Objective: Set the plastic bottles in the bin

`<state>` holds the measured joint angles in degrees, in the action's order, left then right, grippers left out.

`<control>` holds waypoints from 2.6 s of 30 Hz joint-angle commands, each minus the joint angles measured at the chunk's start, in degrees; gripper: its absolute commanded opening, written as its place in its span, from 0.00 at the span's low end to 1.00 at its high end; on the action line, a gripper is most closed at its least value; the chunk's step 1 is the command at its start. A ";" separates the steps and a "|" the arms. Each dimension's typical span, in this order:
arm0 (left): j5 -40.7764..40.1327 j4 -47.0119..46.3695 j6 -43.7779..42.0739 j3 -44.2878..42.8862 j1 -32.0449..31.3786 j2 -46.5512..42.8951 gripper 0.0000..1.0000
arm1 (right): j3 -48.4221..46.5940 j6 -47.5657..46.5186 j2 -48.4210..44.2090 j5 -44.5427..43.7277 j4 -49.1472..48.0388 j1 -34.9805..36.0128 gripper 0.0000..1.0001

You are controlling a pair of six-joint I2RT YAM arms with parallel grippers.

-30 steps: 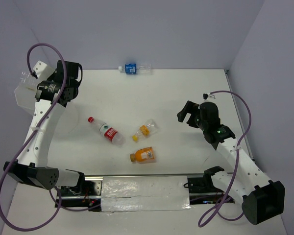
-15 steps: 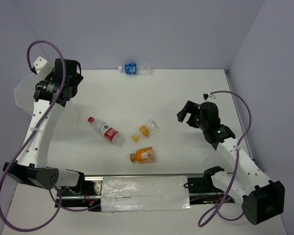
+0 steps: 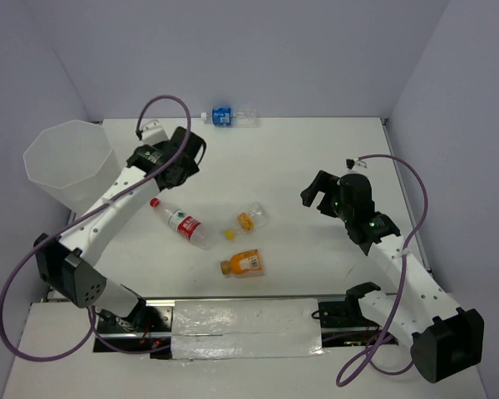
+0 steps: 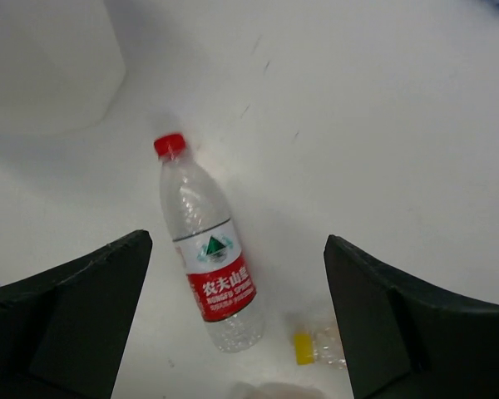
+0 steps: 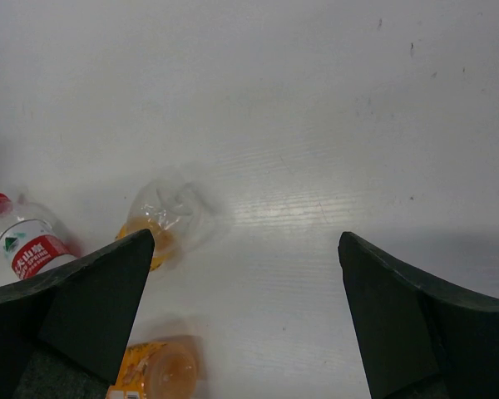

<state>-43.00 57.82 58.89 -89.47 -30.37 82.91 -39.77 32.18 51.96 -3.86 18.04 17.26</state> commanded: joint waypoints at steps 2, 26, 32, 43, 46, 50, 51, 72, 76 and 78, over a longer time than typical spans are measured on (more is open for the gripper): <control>4.41 2.13 12.64 9.89 -0.13 1.46 1.00 | 0.13 0.60 -0.81 -0.27 -1.17 0.23 1.00; 11.72 -13.53 19.95 25.31 0.93 17.02 0.72 | 0.57 -1.16 0.33 -0.45 -0.55 0.15 1.00; 6.45 -9.15 10.93 17.43 0.66 14.74 0.53 | -1.09 -1.42 1.30 0.43 -0.55 0.06 1.00; -14.99 -15.17 -29.77 -9.21 2.51 -0.20 0.54 | -1.63 -1.69 2.18 0.87 -0.82 0.15 1.00; -22.87 -25.62 -42.78 -8.28 2.77 -2.49 0.55 | -1.01 -1.60 1.04 0.69 -0.99 0.06 1.00; -28.89 -43.90 -59.04 -1.51 7.86 -8.20 0.57 | -1.10 -1.95 1.21 0.87 -0.64 0.15 1.00; -28.80 -48.98 -63.42 0.85 9.52 -9.08 0.58 | -1.45 -2.04 1.47 0.96 -0.64 0.15 1.00; -24.15 -47.89 -43.08 14.74 31.76 -10.66 0.71 | -0.40 -0.37 3.67 3.15 -2.66 0.23 1.00; -23.36 -44.56 -40.61 16.35 31.86 -10.06 1.00 | -0.57 -0.72 3.76 2.98 -2.40 0.23 1.00; -22.57 -41.05 -39.38 13.55 31.78 -8.48 1.00 | -0.75 -0.89 3.85 2.80 -2.31 0.23 1.00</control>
<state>-66.13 15.51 15.81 -72.18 1.06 73.67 -39.75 31.51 55.48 -0.82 17.56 17.26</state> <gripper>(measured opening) 0.994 0.994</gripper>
